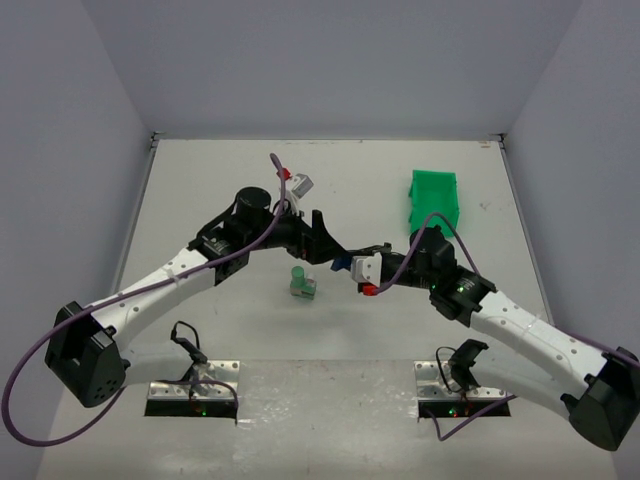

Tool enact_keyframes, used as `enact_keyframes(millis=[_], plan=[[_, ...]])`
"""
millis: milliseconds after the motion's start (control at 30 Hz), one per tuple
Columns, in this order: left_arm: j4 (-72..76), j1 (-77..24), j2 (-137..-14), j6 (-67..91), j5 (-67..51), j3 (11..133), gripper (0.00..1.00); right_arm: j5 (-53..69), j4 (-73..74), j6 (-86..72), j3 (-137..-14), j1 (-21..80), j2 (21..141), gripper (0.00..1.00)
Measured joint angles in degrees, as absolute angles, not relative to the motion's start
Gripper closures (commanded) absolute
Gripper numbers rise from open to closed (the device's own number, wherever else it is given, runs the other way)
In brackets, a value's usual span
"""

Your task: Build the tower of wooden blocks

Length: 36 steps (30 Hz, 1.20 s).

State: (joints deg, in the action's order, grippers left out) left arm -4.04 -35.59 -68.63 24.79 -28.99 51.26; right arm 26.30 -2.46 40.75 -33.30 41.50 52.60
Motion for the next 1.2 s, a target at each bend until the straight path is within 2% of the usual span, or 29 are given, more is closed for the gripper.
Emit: enact_keyframes(millis=[267,367,500,767,867,900,1033,1067,1133,1200], plan=[[0.83,-36.36,-69.17,28.29,-33.21,49.1,0.3,27.05,-1.57,42.47,-33.67,41.52,53.76,0.99],[2.08,-37.08,-69.66,28.75,-34.27,49.1,0.34,27.02,-1.52,42.57,-33.67,41.52,53.76,0.99],[2.51,-38.09,-70.05,28.88,-34.49,49.06,0.45,27.01,-1.54,42.72,-33.67,41.52,53.71,0.99],[2.63,-38.51,-70.86,28.8,-32.88,48.97,0.78,27.26,-1.32,43.04,-33.69,41.76,52.47,0.98],[2.83,-38.77,-71.0,29.08,-32.6,48.95,1.0,27.15,-0.92,43.18,-33.69,41.76,52.2,0.96],[2.83,-38.89,-71.0,29.06,-32.54,48.95,1.0,27.11,-0.82,43.26,-33.69,41.76,52.16,0.9],[2.88,-39.22,-71.0,28.79,-31.59,48.95,1.0,26.73,-0.69,43.23,-33.69,41.76,52.16,0.49],[2.98,-39.38,-70.99,28.59,-31.28,48.95,1.0,26.51,-0.66,43.11,-33.69,41.76,52.16,0.36],[3.12,-39.72,-70.98,27.4,-31.06,48.96,1.0,25.82,-0.71,42.24,-33.77,41.76,52.19,0.02],[2.73,-40.18,-70.98,24.2,-31.07,49.32,1.0,24.88,0.02,40.74,-34.33,41.76,52.21,0.01]])
